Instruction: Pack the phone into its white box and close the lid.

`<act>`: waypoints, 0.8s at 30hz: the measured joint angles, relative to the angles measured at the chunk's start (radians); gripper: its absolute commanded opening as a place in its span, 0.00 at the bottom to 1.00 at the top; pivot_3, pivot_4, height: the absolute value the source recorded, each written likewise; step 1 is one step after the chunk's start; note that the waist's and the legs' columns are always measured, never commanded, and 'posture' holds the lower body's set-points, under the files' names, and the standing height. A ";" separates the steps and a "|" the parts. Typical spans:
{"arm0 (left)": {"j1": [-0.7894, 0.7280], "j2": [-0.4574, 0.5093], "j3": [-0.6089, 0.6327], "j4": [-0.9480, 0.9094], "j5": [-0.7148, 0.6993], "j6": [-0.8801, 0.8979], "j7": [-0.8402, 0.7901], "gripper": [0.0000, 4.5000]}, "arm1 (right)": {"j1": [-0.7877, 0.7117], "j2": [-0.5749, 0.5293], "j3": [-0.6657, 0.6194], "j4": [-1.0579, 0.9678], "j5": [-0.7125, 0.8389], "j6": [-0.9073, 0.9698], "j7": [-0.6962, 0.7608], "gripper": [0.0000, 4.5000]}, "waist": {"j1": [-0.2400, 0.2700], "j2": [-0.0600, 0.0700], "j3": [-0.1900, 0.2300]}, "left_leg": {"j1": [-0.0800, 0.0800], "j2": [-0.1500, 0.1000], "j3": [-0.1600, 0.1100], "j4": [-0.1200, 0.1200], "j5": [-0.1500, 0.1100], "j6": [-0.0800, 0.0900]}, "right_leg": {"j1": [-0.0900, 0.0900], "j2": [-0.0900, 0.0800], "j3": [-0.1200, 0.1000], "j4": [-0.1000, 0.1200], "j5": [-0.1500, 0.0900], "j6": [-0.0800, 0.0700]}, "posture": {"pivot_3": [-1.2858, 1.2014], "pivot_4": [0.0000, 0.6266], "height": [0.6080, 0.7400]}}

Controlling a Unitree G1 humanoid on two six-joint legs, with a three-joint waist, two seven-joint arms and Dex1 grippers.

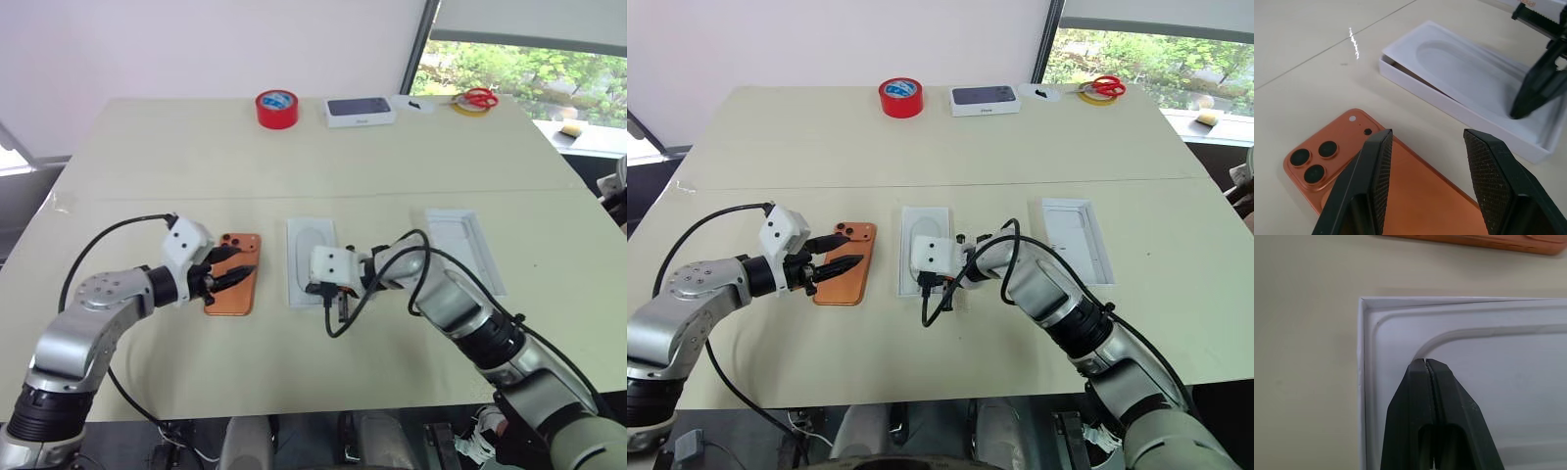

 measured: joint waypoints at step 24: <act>-0.100 -0.039 0.244 0.146 -0.146 0.556 0.270 0.98 | -0.111 0.298 -0.009 0.146 -0.071 0.078 -0.296 0.00 | 0.000 0.000 0.000 | -0.001 0.000 -0.001 0.001 0.000 0.000 | 0.000 0.000 0.000 0.001 0.000 0.000 | 0.52 0.24 0.93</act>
